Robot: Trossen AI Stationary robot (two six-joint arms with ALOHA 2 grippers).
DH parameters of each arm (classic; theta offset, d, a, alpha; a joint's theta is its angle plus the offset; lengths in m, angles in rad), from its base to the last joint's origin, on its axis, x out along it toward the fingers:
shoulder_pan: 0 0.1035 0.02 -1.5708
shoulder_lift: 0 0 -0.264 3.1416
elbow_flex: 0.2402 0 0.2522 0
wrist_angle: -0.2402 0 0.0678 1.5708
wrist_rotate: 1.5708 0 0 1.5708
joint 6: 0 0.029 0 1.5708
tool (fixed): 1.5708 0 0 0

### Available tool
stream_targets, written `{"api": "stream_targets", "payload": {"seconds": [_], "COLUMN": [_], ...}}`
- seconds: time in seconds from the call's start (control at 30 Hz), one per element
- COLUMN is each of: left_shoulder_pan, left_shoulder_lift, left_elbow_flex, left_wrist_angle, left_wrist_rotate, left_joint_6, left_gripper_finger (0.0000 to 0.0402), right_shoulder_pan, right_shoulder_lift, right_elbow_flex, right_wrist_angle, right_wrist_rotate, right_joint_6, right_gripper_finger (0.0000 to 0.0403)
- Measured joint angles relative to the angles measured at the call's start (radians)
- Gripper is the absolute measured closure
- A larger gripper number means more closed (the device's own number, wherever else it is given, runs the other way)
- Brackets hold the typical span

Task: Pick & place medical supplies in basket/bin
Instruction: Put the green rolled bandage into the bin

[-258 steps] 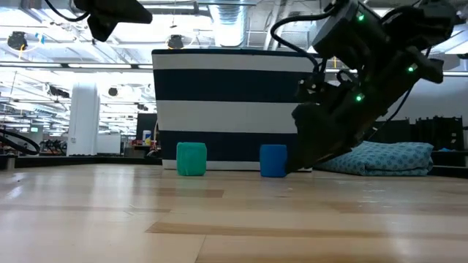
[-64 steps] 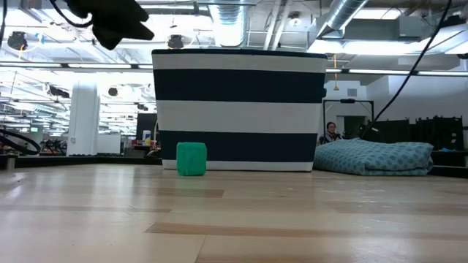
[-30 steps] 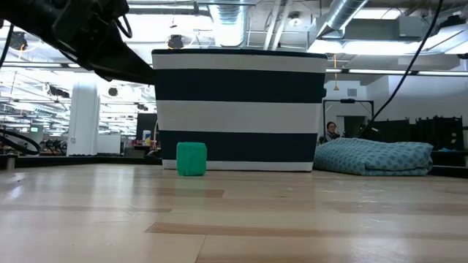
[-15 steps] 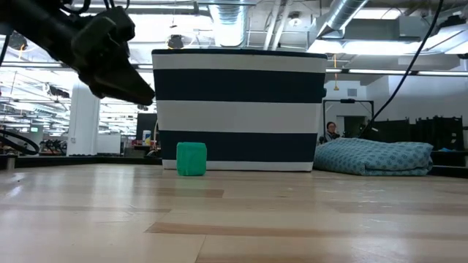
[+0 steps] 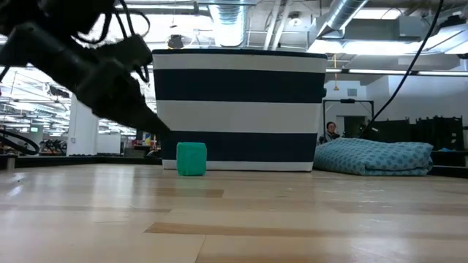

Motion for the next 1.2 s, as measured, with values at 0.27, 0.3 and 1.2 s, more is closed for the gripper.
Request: {"api": "stream_targets", "payload": {"seconds": [0.27,0.3,1.2], "left_shoulder_pan": [0.007,0.007,0.186], "left_shoulder_lift": [0.177,0.19,0.236], "left_elbow_flex": [0.0,0.0,0.001], "left_wrist_angle": [0.039,0.038,0.156], "left_wrist_rotate": [-0.049,-0.055,0.074], "left_joint_6": [-0.12,-0.137,-0.062], "left_gripper_finger": [0.0136,0.0136,0.0137], "right_shoulder_pan": [0.0,0.0,-0.007], "right_shoulder_lift": [-0.002,-0.002,-0.002], "right_elbow_flex": [0.0,0.0,0.0], "right_wrist_angle": [-0.028,-0.032,-0.078], "right_wrist_rotate": [-0.01,-0.015,-0.026], "right_joint_6": [0.014,0.018,0.028], "right_gripper_finger": [0.0143,0.0143,0.0143]}}
